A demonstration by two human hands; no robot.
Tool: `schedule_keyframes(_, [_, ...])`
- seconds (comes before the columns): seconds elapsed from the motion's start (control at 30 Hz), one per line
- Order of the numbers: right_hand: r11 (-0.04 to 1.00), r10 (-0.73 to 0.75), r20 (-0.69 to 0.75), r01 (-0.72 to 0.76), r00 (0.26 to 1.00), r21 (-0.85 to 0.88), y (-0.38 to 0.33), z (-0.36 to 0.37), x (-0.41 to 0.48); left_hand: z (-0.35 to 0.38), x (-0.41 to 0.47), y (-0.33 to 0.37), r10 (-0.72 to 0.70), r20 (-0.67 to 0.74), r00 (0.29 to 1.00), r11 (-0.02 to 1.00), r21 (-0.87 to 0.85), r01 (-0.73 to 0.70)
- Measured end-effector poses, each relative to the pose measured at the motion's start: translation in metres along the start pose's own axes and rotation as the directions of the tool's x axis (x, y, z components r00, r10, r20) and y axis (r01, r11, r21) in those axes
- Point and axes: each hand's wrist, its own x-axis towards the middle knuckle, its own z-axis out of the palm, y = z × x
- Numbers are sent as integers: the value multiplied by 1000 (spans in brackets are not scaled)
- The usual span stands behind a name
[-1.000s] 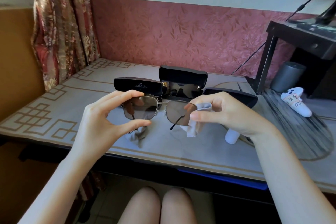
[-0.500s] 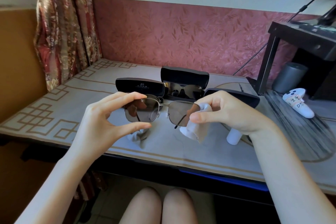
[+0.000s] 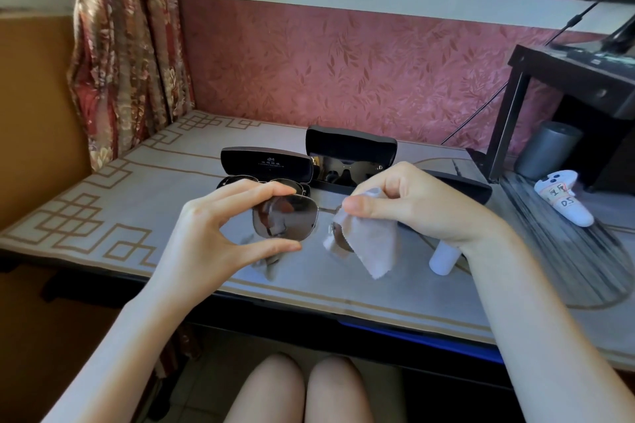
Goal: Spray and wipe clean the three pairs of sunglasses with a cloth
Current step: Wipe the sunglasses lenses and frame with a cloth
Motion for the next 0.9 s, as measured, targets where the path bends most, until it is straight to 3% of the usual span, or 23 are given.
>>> schedule_keyframes(0.33, [977, -72, -80, 54, 994, -205, -18, 15, 15, 1, 2, -1, 4, -1, 1000, 1000, 3, -4])
schedule_keyframes(0.73, [954, 30, 40, -17, 999, -299, -31, 32, 23, 4, -1, 2, 36, -6, 999, 999, 23, -36])
schedule_keyframes(0.9, [933, 64, -70, -85, 995, -351, -26, 35, 23, 3, -3, 1, 32, -15, 999, 999, 12, -32])
